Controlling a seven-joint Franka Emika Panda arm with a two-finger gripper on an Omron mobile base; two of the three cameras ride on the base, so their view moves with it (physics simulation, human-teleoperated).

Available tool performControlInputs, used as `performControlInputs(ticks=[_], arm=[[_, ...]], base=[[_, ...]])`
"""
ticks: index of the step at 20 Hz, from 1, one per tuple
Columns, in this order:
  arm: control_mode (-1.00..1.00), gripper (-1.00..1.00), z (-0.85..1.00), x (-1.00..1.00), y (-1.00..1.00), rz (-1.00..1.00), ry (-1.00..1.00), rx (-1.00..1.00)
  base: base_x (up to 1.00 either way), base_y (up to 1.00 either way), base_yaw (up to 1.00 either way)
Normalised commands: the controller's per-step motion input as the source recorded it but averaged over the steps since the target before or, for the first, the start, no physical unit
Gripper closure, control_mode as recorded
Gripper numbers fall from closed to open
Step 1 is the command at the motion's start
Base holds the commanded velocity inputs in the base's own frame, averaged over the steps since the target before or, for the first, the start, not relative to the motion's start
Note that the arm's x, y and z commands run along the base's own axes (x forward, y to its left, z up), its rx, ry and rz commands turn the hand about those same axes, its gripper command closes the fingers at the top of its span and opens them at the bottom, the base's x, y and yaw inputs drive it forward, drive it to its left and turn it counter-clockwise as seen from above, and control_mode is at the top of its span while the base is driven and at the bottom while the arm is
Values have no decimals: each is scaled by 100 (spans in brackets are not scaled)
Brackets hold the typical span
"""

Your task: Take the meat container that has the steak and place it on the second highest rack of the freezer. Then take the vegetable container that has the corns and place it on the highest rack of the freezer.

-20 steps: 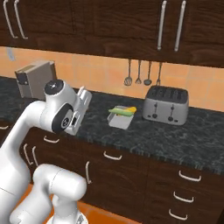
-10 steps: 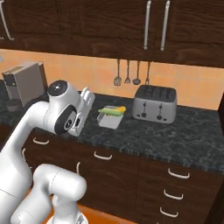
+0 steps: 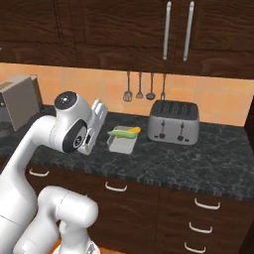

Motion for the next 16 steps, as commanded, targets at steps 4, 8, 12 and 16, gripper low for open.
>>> performControlInputs(ticks=[4,8,12,16], arm=[[100,-100,0,0,0,0,0,0],[100,-100,0,0,0,0,0,0],[-100,-100,-39,44,0,10,40,0],[-100,-100,-62,50,-14,17,31,0]], base=[[58,30,5],[49,16,5],[0,0,0],[0,0,0]])
